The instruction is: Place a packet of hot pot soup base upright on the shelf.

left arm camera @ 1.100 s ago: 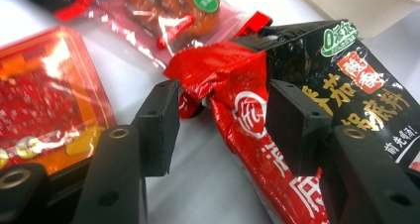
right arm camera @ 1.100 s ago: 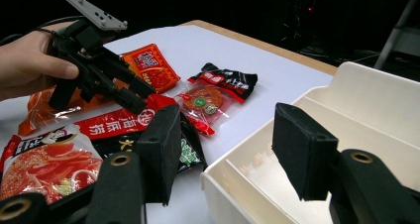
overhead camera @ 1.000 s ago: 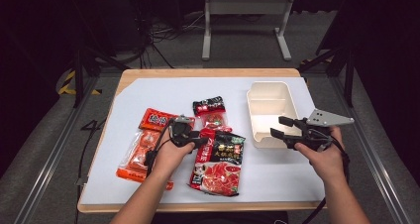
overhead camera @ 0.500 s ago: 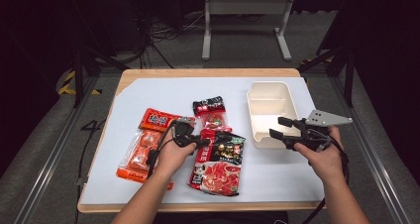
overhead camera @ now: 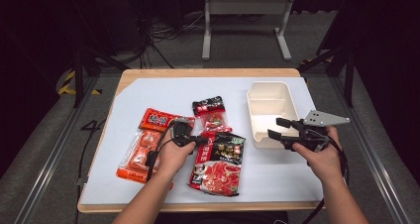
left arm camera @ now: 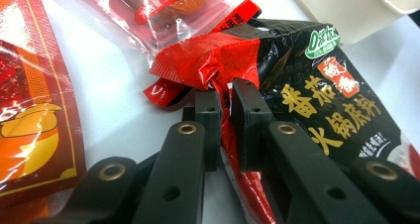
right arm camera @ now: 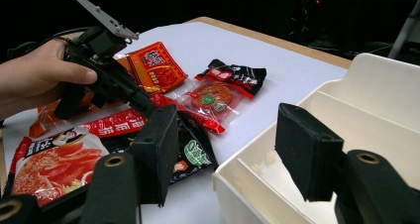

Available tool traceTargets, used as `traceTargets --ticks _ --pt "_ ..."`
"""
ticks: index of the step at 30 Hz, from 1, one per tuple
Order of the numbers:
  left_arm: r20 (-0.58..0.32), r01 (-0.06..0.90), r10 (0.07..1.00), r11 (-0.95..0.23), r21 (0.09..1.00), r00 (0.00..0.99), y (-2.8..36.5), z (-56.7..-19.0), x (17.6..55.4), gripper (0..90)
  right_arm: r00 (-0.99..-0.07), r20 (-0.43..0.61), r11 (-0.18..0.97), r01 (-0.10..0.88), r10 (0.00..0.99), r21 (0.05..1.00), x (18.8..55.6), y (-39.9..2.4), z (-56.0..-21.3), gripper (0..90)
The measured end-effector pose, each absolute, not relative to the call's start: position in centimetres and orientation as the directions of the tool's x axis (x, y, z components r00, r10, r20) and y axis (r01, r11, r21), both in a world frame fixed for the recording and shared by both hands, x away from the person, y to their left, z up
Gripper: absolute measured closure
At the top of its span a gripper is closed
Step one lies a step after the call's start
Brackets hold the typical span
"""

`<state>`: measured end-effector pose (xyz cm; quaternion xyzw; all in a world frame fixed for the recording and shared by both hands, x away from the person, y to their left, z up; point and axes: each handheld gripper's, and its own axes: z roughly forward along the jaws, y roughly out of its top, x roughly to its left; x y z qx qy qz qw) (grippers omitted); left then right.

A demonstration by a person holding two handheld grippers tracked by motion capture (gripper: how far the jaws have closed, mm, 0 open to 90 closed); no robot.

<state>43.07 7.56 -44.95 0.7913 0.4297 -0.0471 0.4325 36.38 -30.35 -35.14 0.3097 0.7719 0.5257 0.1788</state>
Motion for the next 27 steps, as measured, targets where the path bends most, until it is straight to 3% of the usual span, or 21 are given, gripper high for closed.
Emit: traceTargets --ticks 17,27 --pt "-0.471 0.683 0.590 -0.199 0.703 0.656 8.2 -42.6 41.9 85.8 -0.738 0.054 0.248 0.294 0.673 0.923 36.3 -30.6 -35.0 42.8" --pt "-0.431 0.596 0.552 -0.155 0.788 0.714 9.2 -39.6 40.4 86.9 -0.738 0.057 0.238 0.288 0.672 0.928 36.1 -30.7 -34.7 42.7"
